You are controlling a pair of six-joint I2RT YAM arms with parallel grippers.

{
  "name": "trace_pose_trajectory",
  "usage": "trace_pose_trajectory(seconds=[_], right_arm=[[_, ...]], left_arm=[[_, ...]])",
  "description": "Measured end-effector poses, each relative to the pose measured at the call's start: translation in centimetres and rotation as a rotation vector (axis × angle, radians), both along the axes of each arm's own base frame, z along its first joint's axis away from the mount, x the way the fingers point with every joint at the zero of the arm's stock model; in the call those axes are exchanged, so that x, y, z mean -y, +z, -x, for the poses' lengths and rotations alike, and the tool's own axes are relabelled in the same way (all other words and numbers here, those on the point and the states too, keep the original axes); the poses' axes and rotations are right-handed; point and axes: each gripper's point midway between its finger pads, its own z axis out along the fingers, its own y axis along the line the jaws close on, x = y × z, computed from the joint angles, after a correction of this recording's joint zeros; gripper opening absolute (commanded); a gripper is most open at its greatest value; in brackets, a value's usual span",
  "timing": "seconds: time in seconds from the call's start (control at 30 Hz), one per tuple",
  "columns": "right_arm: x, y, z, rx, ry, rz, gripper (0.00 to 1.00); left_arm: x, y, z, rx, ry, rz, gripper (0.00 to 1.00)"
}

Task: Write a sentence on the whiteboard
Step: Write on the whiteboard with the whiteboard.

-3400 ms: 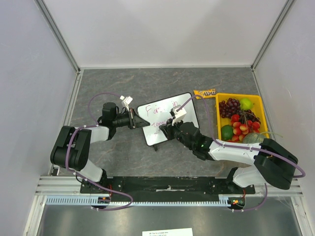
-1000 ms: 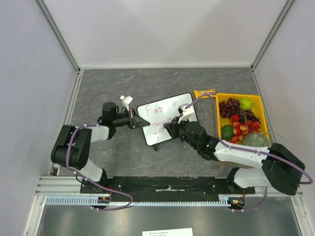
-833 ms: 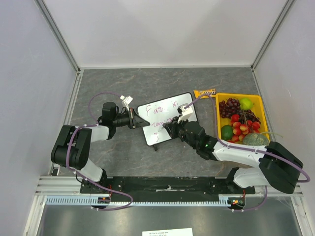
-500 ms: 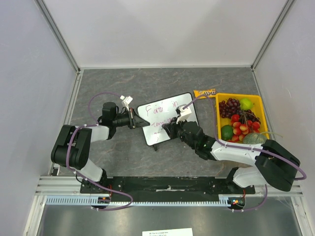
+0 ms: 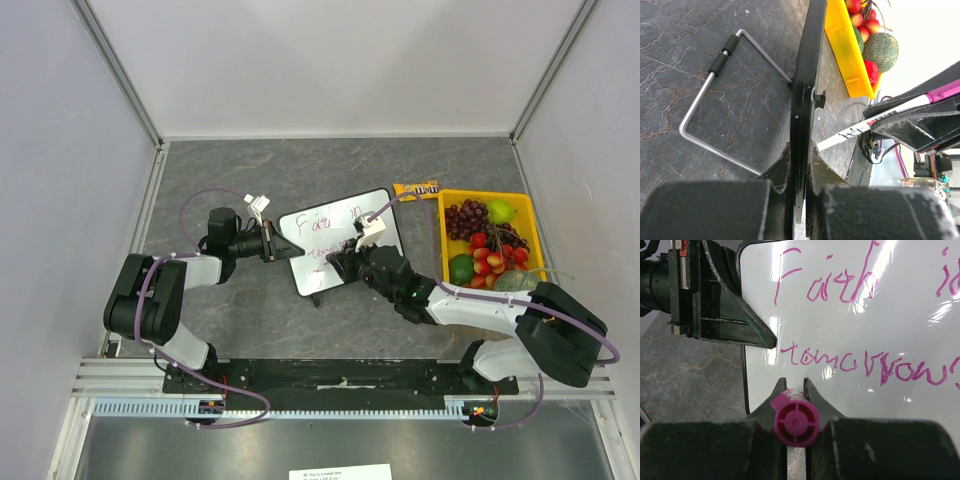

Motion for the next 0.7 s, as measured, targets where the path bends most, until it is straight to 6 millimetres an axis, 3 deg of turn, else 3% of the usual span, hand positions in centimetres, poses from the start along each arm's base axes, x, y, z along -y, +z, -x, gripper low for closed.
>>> trace_pose_trajectory(seconds=[0.7], right_arm=[[1.3,-0.8,0.5,-0.014,-0.016,0.040,0.00]], left_arm=[[0.0,-0.1,0.0,-0.002,0.000,0.000,0.02]])
